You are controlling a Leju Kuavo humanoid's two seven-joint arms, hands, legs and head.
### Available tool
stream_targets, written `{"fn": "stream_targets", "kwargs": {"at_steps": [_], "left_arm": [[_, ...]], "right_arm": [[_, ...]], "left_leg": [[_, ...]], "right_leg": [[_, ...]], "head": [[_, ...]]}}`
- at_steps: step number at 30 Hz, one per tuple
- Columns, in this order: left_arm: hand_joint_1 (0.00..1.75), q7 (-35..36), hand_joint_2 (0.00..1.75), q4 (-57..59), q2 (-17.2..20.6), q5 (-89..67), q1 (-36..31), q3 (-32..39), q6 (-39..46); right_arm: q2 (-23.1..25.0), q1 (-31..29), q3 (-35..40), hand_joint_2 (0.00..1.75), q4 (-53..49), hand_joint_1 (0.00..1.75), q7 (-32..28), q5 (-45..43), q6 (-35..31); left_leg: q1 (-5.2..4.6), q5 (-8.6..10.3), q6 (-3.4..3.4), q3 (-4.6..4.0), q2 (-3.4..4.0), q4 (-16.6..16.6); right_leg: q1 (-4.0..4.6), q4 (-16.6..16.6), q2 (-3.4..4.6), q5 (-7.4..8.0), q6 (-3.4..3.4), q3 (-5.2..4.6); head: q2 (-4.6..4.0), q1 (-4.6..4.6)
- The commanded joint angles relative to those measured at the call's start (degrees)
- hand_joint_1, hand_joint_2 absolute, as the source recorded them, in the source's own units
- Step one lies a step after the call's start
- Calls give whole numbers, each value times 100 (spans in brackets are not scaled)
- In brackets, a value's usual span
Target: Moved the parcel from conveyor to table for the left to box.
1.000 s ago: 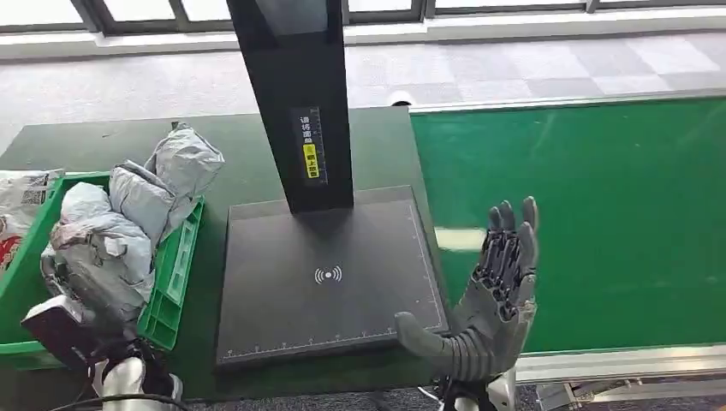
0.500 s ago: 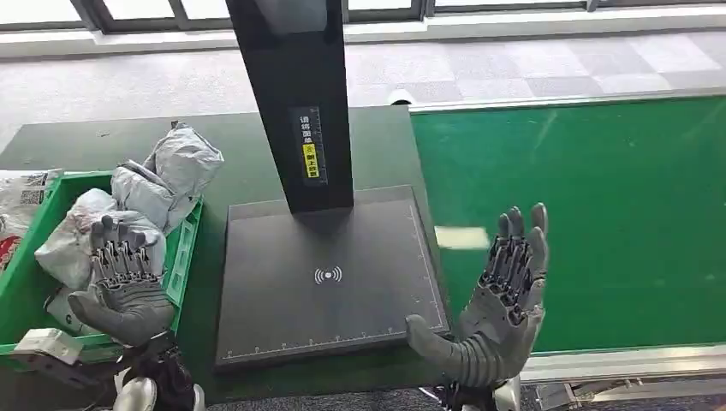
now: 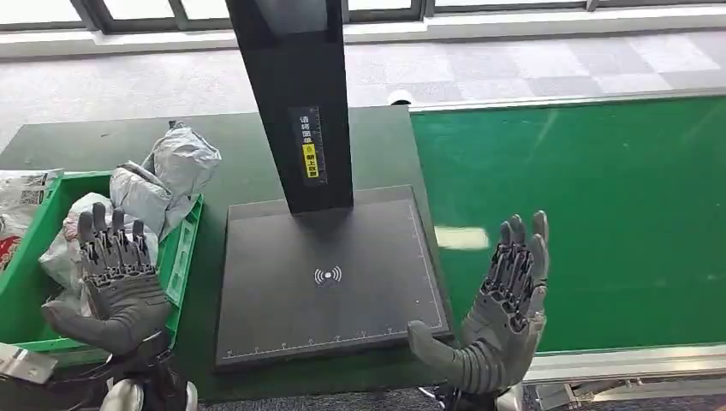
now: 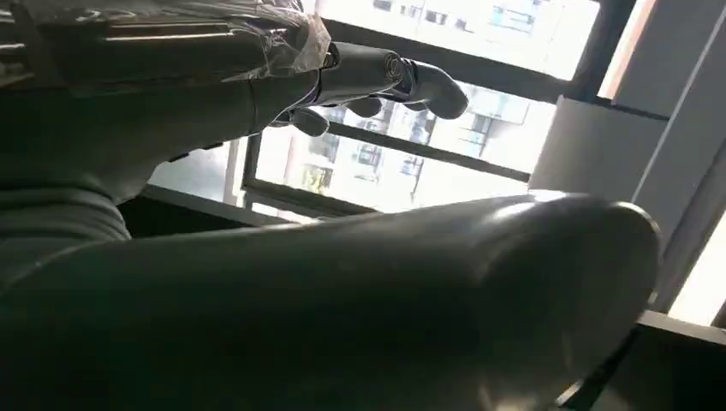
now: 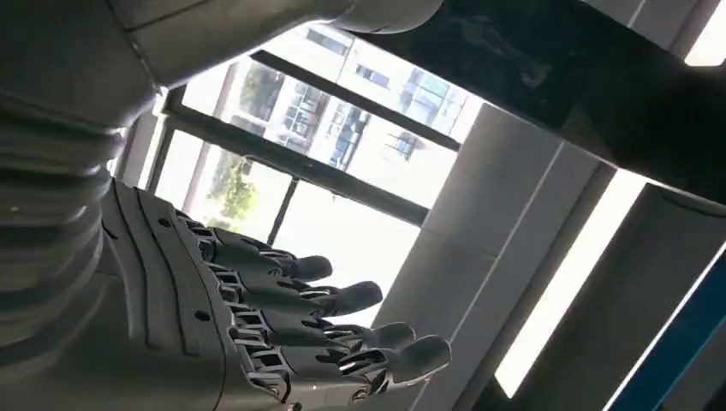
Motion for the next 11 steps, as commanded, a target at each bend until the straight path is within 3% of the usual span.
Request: {"fn": "stream_targets", "kwargs": {"at_steps": [1, 6, 11], "left_arm": [[0, 28, 0, -119, -85, -15, 61, -259, -345], [0, 28, 0, -211, 3, -349, 18, -645, -623], [0, 28, 0, -160, 181, -513, -77, -995, -311]], "right_arm": [[-46, 195, -294, 175, -603, 0, 2, 32, 13], [-46, 203, -352, 175, -555, 0, 2, -61, 13], [-28, 250, -509, 175, -553, 0, 2, -224, 13]], "left_leg": [[3, 1, 3, -7, -7, 0], [5, 3, 3, -7, -14, -3], [4, 5, 3, -6, -15, -3]], "right_leg": [[4, -6, -11, 1, -1, -1], [7, -12, -18, 2, -2, 1], [5, -10, -20, 2, -1, 1]], "head": [[0, -2], [0, -2], [0, -2]]}}
